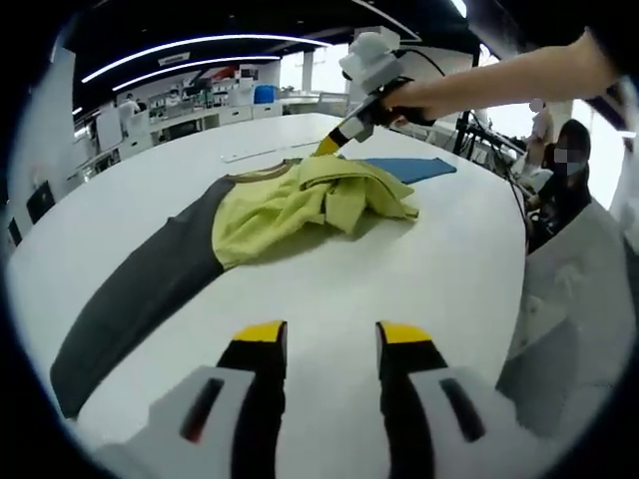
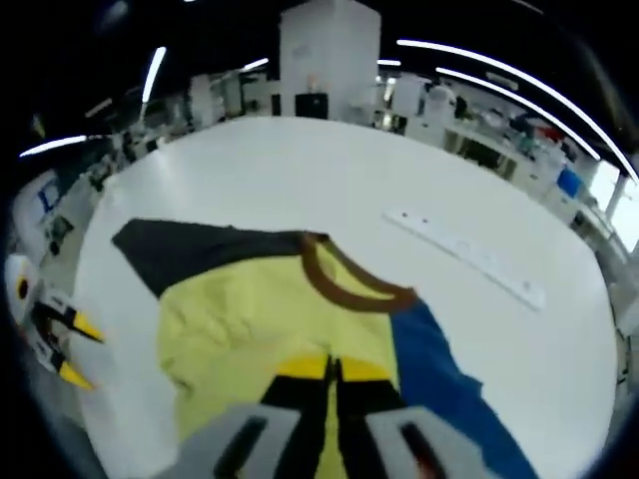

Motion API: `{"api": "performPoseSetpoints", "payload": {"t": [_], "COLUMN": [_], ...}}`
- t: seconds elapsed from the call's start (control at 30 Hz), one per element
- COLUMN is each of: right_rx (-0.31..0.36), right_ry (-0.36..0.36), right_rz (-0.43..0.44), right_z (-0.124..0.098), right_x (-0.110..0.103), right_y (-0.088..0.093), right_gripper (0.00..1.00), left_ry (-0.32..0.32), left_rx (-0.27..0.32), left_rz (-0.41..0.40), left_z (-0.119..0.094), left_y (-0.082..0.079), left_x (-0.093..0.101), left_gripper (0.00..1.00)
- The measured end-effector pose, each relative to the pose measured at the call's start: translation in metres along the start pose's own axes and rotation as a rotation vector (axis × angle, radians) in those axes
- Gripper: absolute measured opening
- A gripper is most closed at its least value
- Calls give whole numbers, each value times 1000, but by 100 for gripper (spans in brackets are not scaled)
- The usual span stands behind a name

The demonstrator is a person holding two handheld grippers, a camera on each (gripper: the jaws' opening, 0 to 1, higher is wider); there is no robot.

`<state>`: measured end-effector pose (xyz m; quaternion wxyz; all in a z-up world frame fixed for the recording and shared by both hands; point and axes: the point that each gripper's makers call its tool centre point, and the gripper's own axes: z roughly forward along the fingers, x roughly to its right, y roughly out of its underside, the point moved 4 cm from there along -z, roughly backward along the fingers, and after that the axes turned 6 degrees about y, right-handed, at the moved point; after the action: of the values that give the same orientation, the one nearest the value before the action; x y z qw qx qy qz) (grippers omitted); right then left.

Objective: Fold the garment on the visible template until the final outline fits inside the template.

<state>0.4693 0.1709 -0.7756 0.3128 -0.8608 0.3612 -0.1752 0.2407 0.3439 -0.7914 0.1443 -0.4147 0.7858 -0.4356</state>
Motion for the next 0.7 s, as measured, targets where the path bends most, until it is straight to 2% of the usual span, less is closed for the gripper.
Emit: {"api": "performPoseSetpoints", "payload": {"t": [0.13,0.3,0.37,0.4,0.47,0.7], "right_rx": [-11,22,44,59,80,141], "right_ry": [3,11,15,21,25,8], "right_rz": [5,11,12,10,14,30], "right_z": [3,-5,-9,-17,-16,-39], "right_x": [1,2,4,1,9,6], "right_y": [3,0,-1,0,-1,5], "right_gripper": [0,2,8,11,19,35], "left_ry": [2,8,10,11,12,21], "left_rx": [0,-4,-5,-5,-3,-3], "left_rz": [-2,1,4,6,9,21], "left_z": [0,1,1,2,2,3], "left_y": [0,1,1,1,0,0], "left_x": [0,1,2,2,3,5], "left_gripper": [32,32,32,32,32,32]}}
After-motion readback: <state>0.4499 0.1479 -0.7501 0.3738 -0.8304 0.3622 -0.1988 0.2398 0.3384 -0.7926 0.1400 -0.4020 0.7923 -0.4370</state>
